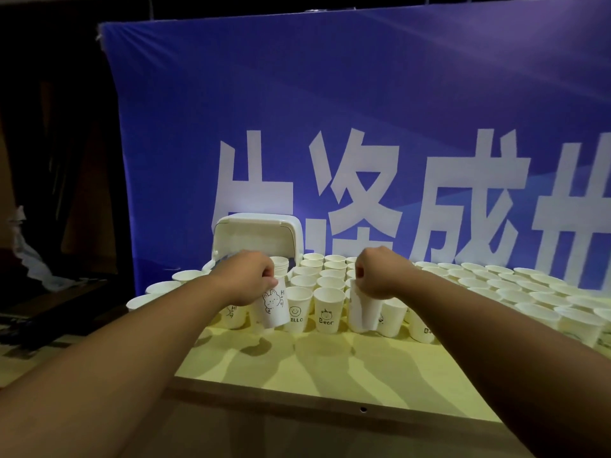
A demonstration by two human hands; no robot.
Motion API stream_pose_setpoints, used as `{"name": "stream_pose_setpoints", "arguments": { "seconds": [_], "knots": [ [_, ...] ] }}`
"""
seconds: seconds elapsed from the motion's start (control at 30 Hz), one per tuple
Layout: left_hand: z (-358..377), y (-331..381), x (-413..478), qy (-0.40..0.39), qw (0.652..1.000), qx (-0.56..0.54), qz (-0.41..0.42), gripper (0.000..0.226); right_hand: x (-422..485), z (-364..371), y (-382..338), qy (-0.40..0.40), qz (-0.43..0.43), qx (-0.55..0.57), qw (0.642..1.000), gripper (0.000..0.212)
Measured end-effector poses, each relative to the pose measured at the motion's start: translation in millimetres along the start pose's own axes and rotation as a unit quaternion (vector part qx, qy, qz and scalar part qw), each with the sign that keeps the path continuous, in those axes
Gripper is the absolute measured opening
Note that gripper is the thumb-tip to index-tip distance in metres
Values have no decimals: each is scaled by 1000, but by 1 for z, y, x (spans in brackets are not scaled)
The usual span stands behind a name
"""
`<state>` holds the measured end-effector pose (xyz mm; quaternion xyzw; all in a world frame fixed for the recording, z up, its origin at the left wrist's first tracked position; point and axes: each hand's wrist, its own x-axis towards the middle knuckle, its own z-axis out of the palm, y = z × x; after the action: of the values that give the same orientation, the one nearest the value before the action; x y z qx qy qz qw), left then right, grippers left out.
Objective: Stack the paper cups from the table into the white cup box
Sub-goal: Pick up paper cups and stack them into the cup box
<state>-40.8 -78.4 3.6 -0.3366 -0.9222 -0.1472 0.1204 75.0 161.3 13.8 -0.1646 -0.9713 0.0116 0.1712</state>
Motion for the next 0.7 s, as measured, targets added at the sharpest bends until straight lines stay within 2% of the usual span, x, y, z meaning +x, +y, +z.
{"name": "stream_pose_setpoints", "arguments": {
  "seconds": [0.17, 0.43, 0.7],
  "knots": [
    [-11, -6, 25, 25, 997, -70, -4, 18, 35, -6, -25, 63, -24, 72, 995, 13],
    [-13, -36, 81, 91, 991, -84, -42, 18, 98, 10, -57, 129, -35, 158, 978, 14],
    [19, -56, 143, 74, 992, -83, -62, 12, 154, 49, -65, 171, -31, 205, 963, 18]
  ]
}}
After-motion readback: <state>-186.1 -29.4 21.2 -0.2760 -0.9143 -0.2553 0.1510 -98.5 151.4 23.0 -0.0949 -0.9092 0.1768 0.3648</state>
